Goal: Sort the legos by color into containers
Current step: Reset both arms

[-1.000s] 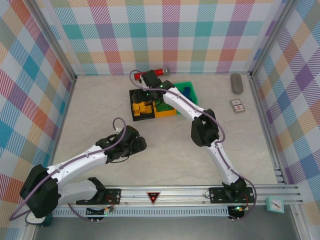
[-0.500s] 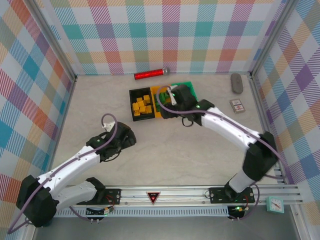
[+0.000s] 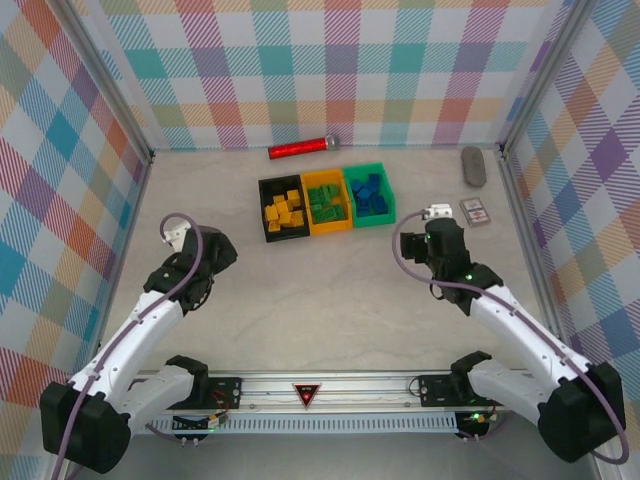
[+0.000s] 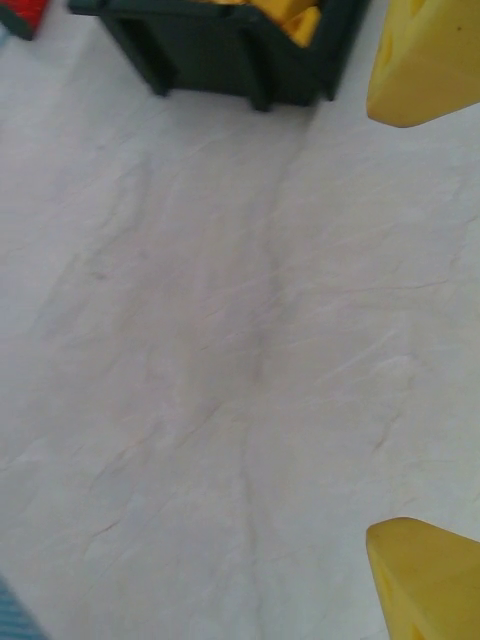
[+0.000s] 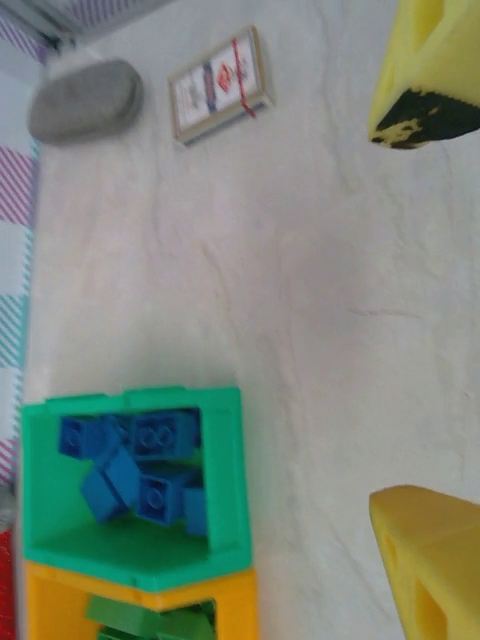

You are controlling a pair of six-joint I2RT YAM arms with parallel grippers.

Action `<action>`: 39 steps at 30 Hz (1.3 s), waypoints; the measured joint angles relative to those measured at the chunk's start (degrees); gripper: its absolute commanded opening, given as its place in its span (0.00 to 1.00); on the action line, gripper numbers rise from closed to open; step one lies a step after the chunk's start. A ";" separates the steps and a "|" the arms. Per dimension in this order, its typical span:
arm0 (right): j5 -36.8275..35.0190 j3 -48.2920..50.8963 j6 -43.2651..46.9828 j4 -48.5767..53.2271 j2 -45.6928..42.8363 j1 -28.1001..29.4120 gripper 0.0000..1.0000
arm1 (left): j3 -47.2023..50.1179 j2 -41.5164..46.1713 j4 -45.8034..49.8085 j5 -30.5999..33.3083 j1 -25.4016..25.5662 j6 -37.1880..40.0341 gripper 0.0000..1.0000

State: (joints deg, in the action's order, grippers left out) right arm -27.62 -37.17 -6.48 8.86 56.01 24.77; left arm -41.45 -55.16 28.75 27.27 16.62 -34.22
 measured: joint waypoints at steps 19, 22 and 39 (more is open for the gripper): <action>1.60 15.98 4.02 -43.32 21.44 -15.52 0.99 | 21.70 -12.72 -51.43 9.38 -5.18 20.94 1.00; 4.35 15.98 5.25 -48.65 24.39 -15.87 1.00 | 22.73 -17.53 -57.90 7.89 -6.49 22.84 1.00; 26.58 13.16 6.91 -53.33 31.50 -24.79 0.99 | 20.17 -35.43 -76.02 -8.59 -9.27 33.64 1.00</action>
State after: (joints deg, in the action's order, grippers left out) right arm -1.04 -24.01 0.43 -44.47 87.50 -0.01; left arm -21.28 -90.59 -47.27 18.68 7.35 -0.58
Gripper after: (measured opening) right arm 0.991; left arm 0.996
